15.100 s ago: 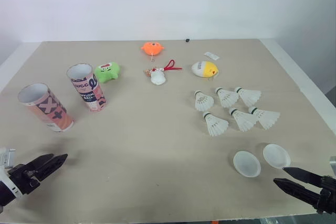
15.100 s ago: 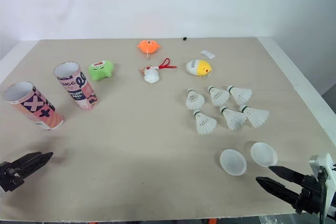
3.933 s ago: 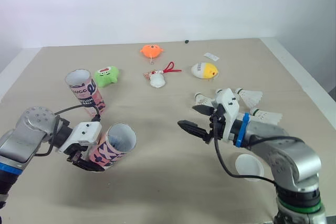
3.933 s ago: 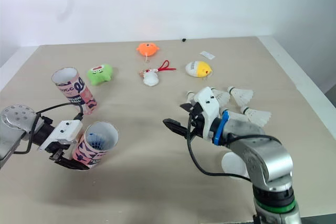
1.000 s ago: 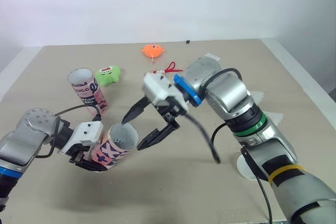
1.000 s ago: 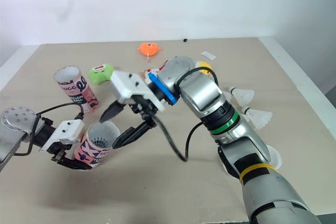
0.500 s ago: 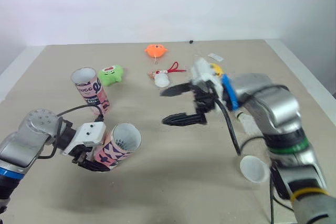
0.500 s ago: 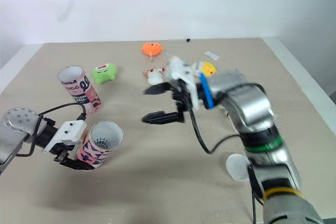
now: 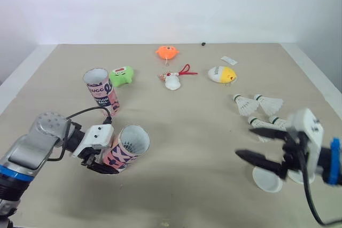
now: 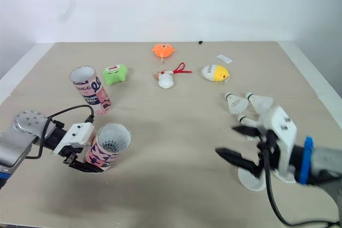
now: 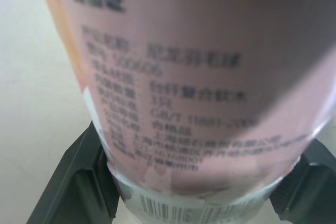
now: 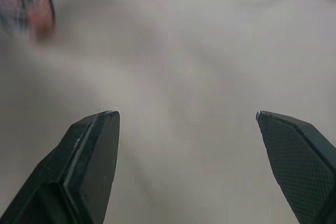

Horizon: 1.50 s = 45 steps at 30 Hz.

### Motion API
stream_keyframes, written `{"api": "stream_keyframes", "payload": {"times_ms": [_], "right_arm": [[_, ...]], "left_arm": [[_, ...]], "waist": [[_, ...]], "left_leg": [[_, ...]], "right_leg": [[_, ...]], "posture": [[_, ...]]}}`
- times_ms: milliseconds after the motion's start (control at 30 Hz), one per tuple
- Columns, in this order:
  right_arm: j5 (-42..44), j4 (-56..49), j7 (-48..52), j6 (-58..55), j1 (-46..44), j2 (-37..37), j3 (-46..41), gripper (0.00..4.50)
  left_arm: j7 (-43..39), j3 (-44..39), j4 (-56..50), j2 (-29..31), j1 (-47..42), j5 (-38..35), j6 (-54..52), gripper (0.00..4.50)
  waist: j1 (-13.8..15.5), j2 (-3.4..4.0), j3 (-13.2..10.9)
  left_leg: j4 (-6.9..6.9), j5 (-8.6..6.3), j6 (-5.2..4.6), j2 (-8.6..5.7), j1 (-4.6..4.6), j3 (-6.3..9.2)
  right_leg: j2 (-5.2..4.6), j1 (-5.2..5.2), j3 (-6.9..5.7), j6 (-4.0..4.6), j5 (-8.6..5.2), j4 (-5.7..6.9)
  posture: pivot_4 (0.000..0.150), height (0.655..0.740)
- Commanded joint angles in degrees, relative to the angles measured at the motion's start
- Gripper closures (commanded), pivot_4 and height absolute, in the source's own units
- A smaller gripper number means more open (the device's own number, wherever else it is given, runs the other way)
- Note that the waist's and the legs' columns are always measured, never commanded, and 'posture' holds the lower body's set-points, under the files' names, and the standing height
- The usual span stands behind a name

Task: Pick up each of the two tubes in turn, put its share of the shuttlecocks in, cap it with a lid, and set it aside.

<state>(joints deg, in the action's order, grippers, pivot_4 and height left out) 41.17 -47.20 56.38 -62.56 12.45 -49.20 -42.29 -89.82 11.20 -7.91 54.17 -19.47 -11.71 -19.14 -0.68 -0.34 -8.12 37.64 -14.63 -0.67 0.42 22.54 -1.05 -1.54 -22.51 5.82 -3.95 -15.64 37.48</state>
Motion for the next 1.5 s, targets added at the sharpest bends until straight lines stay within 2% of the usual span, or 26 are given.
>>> {"api": "stream_keyframes", "payload": {"times_ms": [33,133,233,433,600,833,1167,1500], "right_arm": [[-2.25,-0.23,-0.67,3.73,5.14,0.65,-3.96,0.05],[-5.28,2.32,-1.36,7.25,10.51,2.04,-3.92,0.05],[-6.27,4.43,-2.27,9.96,11.78,2.59,-3.58,0.05],[-10.82,12.59,-5.73,14.94,9.86,1.76,1.46,0.05],[-10.33,15.05,-5.60,16.07,8.48,1.33,2.99,0.05],[-10.70,15.70,-5.43,17.25,8.84,1.45,4.91,0.05],[-12.56,16.66,-9.09,18.27,6.99,1.32,6.23,0.05],[-15.03,19.90,-12.91,19.15,1.13,1.49,11.96,0.05]], "left_arm": [[-1.26,7.22,2.02,-2.83,1.53,1.87,0.98,1.57],[-1.95,7.43,3.21,-3.61,1.46,2.54,2.04,1.57],[-1.93,7.43,2.58,-3.65,2.19,2.75,2.16,1.57],[-1.55,7.03,2.17,-5.41,0.88,1.90,1.57,1.57],[-2.40,4.27,-1.44,-5.72,-2.42,-1.85,-2.84,1.57],[-2.68,3.64,-5.02,-3.71,-4.63,-4.66,-5.99,1.57],[-1.84,6.76,0.14,-5.82,-6.15,-2.29,-0.07,1.57],[-0.25,7.31,0.25,-8.08,-10.24,-2.07,-1.07,1.57]], "waist": [[-0.15,0.24,0.14],[0.05,0.16,0.20],[-0.08,0.21,0.23],[0.07,0.23,0.28],[0.59,0.20,0.25],[0.77,-0.40,-0.10],[0.78,-0.45,-0.16],[0.97,-0.65,-0.37]], "left_leg": [[0.00,0.00,-0.05,0.01,-0.10,-0.02],[0.00,0.06,-0.27,-0.12,-0.22,-0.03],[0.00,0.06,-0.40,-0.24,-0.25,-0.26],[0.00,0.01,-0.67,-0.61,-0.23,-0.30],[0.01,-0.08,-0.89,-0.93,-0.08,-0.24],[0.18,-0.13,-0.90,-0.95,0.55,0.20],[0.54,-0.17,-0.90,-0.93,0.73,0.58],[0.92,0.01,-0.94,-0.82,0.78,0.74]], "right_leg": [[0.00,0.20,0.01,-0.07,0.13,-0.24],[-0.22,0.41,-0.03,-0.02,0.12,-0.45],[-0.46,0.43,0.04,-0.07,0.14,-0.49],[-0.87,0.44,0.03,-0.26,0.09,-0.49],[-1.13,0.43,0.06,-0.49,0.23,-0.51],[-1.08,0.04,-0.22,-0.44,0.21,-0.51],[-1.08,0.14,-0.64,-0.34,0.25,-0.48],[-1.09,0.27,-1.02,-0.18,0.63,-0.47]], "posture": [[0.150,0.7400],[0.150,0.7400],[0.150,0.7400],[0.150,0.7400],[0.150,0.7400],[0.150,0.7400],[0.150,0.7400],[0.150,0.7400]]}}
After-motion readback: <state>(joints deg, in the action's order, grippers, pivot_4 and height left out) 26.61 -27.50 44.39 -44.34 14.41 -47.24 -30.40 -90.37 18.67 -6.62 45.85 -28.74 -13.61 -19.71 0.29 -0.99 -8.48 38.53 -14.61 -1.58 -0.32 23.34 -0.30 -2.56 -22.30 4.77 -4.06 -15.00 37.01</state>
